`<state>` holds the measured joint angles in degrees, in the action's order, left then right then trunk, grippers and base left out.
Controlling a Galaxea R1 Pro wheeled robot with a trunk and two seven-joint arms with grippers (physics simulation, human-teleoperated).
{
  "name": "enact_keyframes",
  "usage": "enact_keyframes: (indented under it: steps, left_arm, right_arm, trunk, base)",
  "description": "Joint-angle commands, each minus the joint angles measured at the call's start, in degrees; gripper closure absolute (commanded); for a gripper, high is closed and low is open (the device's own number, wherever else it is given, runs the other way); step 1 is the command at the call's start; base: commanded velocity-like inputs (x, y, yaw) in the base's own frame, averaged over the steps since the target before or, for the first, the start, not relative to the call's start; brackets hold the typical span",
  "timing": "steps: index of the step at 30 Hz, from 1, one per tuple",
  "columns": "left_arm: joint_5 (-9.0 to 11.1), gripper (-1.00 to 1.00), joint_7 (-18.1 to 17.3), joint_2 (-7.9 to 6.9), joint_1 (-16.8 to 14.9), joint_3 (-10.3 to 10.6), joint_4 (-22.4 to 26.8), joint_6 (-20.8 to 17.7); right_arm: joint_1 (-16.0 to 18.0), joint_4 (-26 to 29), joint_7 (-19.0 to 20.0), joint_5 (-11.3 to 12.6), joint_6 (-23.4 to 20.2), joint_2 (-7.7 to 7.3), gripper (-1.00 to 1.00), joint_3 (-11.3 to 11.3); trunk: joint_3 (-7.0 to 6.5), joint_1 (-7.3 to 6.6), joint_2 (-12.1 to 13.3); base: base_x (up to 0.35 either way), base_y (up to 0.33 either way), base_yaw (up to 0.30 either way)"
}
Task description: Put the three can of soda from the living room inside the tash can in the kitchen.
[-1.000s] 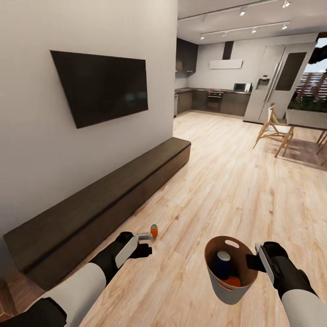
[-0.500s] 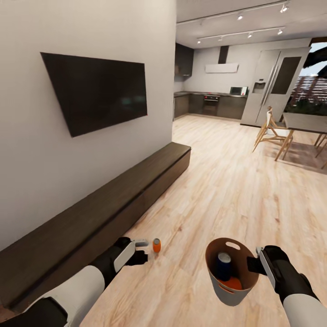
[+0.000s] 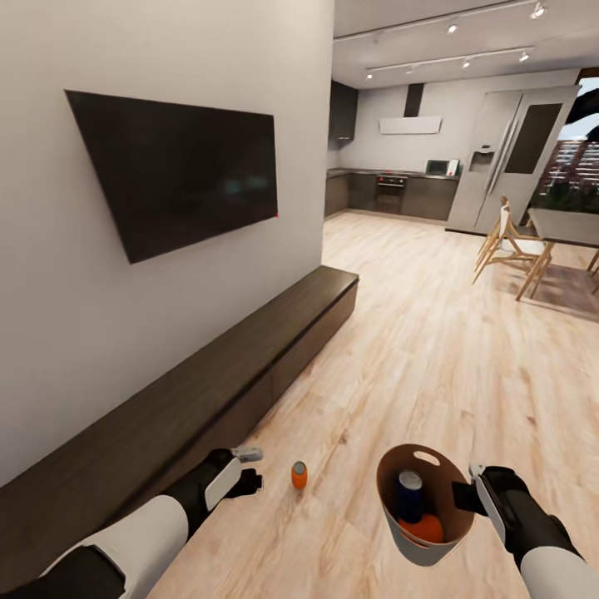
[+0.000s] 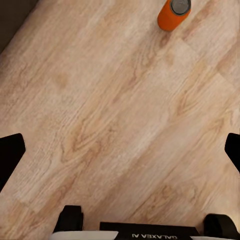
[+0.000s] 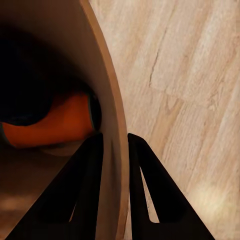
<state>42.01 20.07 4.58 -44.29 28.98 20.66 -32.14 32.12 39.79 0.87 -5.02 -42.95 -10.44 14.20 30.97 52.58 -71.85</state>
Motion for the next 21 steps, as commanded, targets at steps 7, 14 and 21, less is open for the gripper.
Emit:
enact_keyframes:
  steps: [7,14,21]
  left_arm:
    - [0.0,-1.0,0.0,0.34,0.0,2.3,-3.3,3.6]
    - [0.0,-1.0,0.0,1.24,0.1,4.2,-3.7,4.9]
    - [0.1,-1.0,0.0,1.44,0.1,4.8,-3.7,5.3]
  right_arm:
    - [0.0,-3.1,0.4,0.6,3.1,-0.31,1.0,0.1]
    - [0.0,-4.6,0.3,0.6,5.0,-0.29,1.0,0.1]
    - [0.0,-4.8,0.3,0.6,5.3,-0.3,1.0,0.0]
  trunk:
    - [-0.01,0.0,0.0]
    - [-0.01,0.0,0.0]
    - [-0.01,0.0,0.0]
  base:
    - [0.29,0.067,0.0]
    - [0.081,-0.256,0.0]
    - [0.01,-0.246,0.0]
